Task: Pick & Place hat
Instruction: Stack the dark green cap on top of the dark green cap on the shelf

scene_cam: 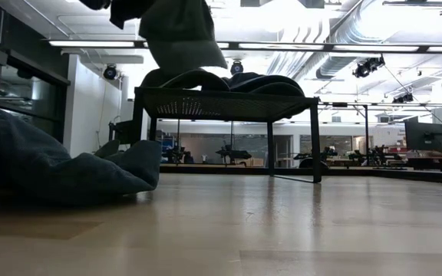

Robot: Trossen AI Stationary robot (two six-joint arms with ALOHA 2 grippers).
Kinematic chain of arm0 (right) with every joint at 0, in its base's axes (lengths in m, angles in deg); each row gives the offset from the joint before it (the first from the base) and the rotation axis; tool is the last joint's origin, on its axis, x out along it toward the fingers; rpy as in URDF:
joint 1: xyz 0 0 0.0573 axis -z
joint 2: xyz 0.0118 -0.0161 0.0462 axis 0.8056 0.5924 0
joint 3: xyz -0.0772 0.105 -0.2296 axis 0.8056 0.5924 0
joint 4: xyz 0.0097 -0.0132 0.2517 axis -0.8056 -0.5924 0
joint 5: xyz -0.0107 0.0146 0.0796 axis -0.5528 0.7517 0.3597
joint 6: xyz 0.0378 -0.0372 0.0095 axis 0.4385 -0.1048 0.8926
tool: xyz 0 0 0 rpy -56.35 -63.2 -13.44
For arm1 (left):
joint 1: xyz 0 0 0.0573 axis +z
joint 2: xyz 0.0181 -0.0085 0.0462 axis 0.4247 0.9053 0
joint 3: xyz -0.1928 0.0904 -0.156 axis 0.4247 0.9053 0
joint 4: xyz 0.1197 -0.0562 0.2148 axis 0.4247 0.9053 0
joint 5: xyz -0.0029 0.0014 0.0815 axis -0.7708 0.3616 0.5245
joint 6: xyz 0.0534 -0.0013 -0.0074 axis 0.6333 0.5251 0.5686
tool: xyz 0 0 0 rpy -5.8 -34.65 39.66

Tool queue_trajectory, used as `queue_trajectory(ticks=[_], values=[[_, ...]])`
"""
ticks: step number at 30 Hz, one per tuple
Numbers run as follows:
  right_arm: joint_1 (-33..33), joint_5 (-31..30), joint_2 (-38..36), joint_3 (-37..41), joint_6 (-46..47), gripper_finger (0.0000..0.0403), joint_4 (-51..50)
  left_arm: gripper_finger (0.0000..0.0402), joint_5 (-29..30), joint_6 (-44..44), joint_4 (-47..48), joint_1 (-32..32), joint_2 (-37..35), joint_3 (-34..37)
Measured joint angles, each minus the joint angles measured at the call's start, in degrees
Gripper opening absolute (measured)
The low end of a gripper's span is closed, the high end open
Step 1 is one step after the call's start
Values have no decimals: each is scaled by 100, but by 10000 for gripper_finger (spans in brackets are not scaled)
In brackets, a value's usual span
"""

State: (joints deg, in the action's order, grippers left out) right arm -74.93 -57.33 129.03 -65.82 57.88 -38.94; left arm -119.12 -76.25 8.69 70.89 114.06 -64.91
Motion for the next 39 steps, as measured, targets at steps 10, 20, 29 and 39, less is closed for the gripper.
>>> queue_trajectory(ticks=[10,20,29,39], values=[[0,-13,0,0,20,142,0,0,-15,174,71,2,124,0],[0,-39,0,0,10,142,-4,0,282,626,839,246,124,-4],[0,-37,0,1,-2,142,-109,1,538,792,996,299,124,-4],[0,25,0,0,-2,142,-126,2,1014,1340,1416,299,121,-7]])
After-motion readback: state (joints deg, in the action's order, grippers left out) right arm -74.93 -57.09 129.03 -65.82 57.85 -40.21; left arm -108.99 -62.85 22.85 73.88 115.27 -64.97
